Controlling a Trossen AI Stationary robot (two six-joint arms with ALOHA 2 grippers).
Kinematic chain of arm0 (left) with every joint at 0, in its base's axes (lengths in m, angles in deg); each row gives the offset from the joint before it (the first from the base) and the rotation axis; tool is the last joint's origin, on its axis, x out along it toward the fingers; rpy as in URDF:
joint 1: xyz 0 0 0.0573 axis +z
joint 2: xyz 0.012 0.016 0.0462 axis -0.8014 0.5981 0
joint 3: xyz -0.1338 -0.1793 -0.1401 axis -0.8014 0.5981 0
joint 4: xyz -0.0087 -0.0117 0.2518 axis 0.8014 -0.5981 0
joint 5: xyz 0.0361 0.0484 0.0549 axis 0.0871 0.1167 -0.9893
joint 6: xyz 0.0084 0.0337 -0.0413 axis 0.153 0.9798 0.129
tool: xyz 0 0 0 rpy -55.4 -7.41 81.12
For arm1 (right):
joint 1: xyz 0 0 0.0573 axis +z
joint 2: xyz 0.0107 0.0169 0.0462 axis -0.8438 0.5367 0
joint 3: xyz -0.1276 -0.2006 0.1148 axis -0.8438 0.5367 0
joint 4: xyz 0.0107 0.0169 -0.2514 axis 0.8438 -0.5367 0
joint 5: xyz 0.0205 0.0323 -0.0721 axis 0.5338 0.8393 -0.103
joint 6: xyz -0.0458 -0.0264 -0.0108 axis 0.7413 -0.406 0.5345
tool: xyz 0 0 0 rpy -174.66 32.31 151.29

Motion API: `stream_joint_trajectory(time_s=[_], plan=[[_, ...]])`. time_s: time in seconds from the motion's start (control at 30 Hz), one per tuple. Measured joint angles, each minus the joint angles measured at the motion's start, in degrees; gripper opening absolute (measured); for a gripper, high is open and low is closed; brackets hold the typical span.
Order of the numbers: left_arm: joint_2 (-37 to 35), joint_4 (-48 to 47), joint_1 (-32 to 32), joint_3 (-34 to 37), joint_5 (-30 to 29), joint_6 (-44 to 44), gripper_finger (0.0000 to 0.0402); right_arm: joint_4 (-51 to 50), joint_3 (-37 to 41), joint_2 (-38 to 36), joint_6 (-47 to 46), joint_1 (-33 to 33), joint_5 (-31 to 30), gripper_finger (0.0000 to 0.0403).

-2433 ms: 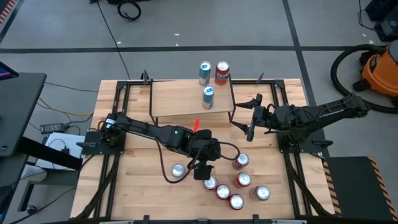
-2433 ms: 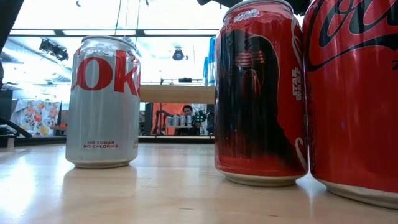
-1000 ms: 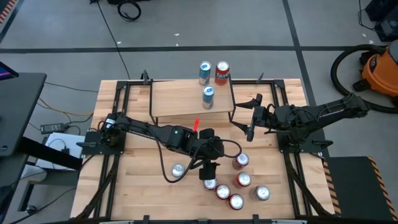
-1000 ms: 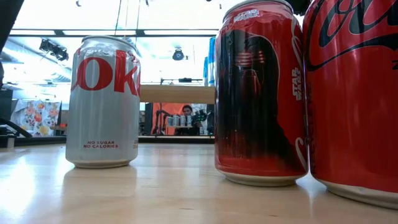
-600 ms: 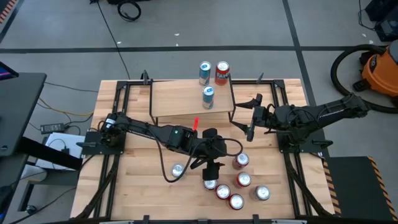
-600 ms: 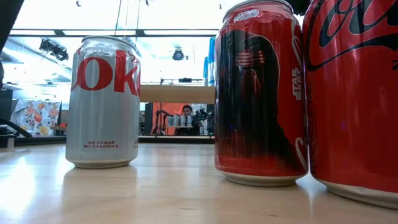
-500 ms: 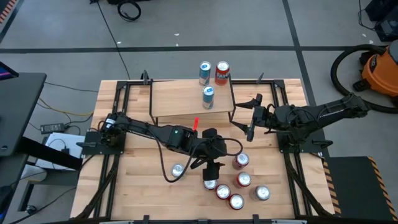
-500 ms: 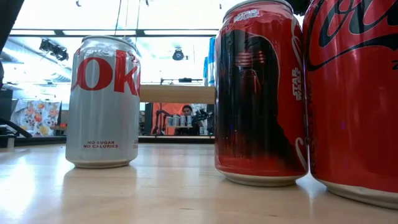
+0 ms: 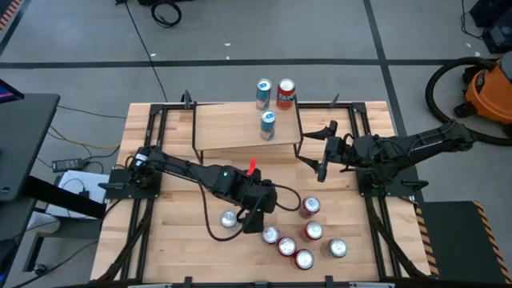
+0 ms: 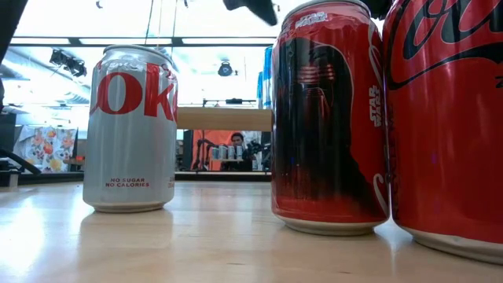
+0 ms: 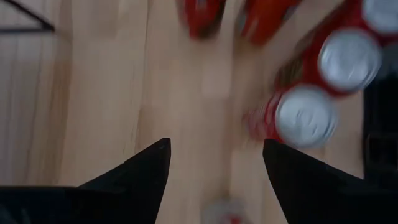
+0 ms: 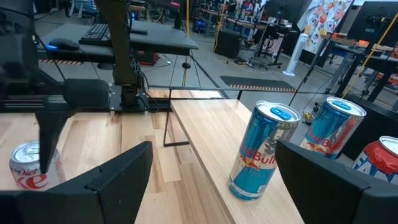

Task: Place canned beverage on shelf
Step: Put the left silver soda can on the shelf

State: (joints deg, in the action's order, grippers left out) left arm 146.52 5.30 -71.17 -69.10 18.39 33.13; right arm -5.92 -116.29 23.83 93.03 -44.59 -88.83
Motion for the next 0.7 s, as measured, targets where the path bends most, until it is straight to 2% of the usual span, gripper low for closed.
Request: stream_joint_trajectory(time_s=[0.4, 0.57, 0.7], plan=[[0.0, -13.64, -1.49, -0.01, 1.37, -1.98, 0.0266, 0.01, 0.0, 0.0, 0.0, -0.02, 0.0, 0.0349], [0.0, -14.55, -2.28, 0.0, 1.4, -4.41, 0.0269, 0.18, 0.0, 0.0, -0.17, 0.0, 0.02, 0.0349], [0.0, -15.77, -2.89, 0.0, 1.34, -6.98, 0.0287, 1.65, 0.02, 0.0, -0.19, -0.01, 0.78, 0.0349]])
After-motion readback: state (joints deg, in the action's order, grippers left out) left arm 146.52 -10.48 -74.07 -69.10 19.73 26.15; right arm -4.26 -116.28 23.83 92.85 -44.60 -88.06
